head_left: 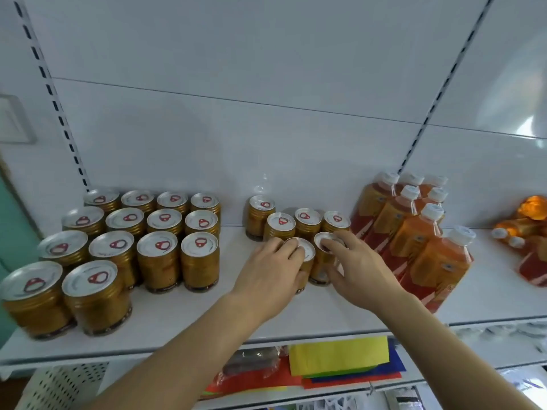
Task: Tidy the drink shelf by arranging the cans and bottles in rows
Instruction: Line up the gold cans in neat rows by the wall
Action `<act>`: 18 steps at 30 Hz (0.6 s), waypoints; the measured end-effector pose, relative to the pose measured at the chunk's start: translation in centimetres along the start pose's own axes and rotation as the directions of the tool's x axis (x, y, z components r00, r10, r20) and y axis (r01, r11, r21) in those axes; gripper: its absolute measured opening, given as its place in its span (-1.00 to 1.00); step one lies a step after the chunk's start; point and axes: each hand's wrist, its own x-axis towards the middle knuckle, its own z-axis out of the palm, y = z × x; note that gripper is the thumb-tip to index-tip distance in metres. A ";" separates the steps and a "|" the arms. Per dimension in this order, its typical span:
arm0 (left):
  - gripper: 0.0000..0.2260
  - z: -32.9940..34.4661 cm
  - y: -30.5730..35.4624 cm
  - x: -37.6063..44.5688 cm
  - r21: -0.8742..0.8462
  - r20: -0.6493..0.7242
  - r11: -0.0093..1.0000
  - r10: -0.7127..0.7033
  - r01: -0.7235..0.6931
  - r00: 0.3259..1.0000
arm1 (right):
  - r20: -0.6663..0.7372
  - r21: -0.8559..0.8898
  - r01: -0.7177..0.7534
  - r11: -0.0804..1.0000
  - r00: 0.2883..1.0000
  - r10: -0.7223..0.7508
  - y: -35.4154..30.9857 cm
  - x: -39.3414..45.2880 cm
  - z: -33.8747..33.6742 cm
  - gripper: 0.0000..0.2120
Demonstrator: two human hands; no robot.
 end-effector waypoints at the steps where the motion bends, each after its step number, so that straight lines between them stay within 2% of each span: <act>1: -0.68 0.2 0.1 -0.3 0.000 -0.023 1.000 -0.008 0.008 1.000 | -0.017 0.031 0.010 0.999 1.000 -0.009 0.1 -0.3 0.0 -0.64; 3: -0.75 -0.1 -0.1 -1.6 -0.014 -0.085 1.000 -0.007 0.006 0.996 | -0.067 0.082 0.066 0.994 0.996 -0.061 -0.2 -1.2 0.0 -0.67; 6: -0.75 -1.5 -0.8 -5.0 -0.031 -0.163 0.999 -0.016 0.011 0.986 | -0.136 0.159 0.179 0.971 0.978 -0.158 -2.5 -2.5 0.1 -0.69; 10: -0.75 -3.4 -2.8 -9.8 0.018 -0.200 0.995 -0.094 0.100 0.975 | -0.188 0.224 0.243 0.944 0.961 -0.203 -7.5 -3.2 1.1 -0.63; 15: -0.71 -5.6 -6.2 -14.3 0.167 -0.198 0.969 -0.147 0.182 0.969 | -0.177 0.218 0.278 0.936 0.954 -0.242 -14.5 -3.2 2.2 -0.58; 18: -0.69 -6.7 -8.1 -15.8 0.221 -0.179 0.952 -0.173 0.211 0.968 | -0.107 0.215 0.277 0.936 0.960 -0.259 -17.7 -3.1 1.9 -0.51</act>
